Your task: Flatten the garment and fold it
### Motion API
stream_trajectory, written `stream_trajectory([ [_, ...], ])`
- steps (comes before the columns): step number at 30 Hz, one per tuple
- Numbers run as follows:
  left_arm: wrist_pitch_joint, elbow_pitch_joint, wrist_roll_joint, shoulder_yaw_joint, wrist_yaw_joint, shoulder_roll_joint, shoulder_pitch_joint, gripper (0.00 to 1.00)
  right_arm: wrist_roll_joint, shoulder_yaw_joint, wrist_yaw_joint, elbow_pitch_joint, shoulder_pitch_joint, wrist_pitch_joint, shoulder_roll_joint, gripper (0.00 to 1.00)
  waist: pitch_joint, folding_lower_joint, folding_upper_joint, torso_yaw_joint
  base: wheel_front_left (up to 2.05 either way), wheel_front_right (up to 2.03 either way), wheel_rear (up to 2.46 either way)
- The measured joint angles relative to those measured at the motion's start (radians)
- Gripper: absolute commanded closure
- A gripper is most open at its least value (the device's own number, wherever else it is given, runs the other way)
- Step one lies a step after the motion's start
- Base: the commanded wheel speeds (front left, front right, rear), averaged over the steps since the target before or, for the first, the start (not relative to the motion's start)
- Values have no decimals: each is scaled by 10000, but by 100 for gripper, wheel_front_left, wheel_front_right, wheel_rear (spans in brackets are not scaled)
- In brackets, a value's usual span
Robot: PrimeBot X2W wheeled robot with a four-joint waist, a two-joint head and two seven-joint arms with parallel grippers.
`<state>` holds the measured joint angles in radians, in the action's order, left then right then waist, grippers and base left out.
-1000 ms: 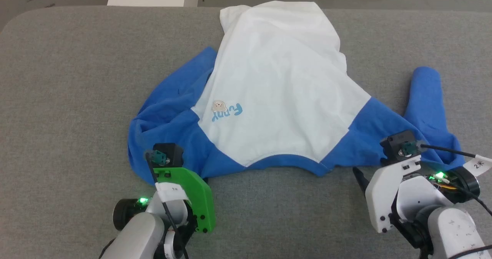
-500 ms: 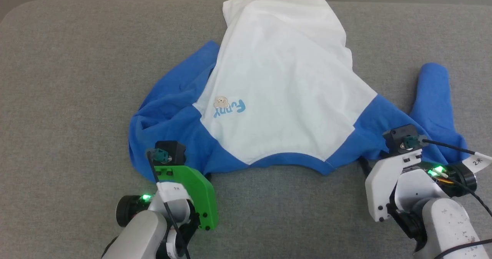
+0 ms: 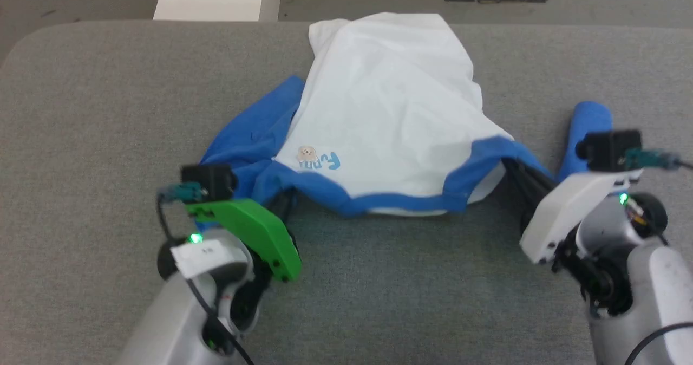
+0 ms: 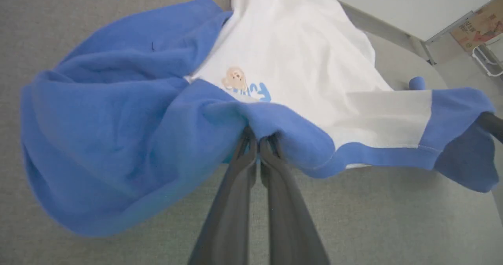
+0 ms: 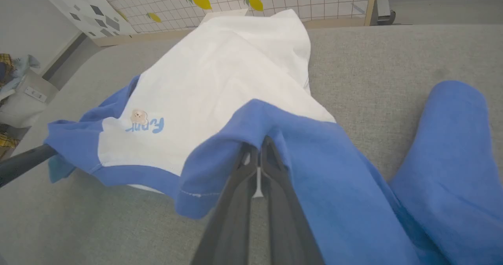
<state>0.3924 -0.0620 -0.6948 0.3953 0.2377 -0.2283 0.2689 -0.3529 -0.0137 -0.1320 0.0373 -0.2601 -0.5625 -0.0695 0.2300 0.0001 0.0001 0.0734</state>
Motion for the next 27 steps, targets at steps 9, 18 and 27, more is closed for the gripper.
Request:
stream_trajectory([
  [9,-320,136,-303,-1118,-537,-259,2875,100,-1365,453,0,-29,-3128,-1097,31,100,-447,0,0,-125,0,0,0],
  [18,-558,2880,564,-1377,-918,-773,7265,100,-1354,995,0,-2382,-7663,-1712,94,100,194,0,0,-230,0,0,0],
  [27,-1605,4700,1822,-1275,-840,-1030,10735,100,-974,976,0,-5423,-11664,90,217,100,1384,1,0,-596,0,0,0],
])
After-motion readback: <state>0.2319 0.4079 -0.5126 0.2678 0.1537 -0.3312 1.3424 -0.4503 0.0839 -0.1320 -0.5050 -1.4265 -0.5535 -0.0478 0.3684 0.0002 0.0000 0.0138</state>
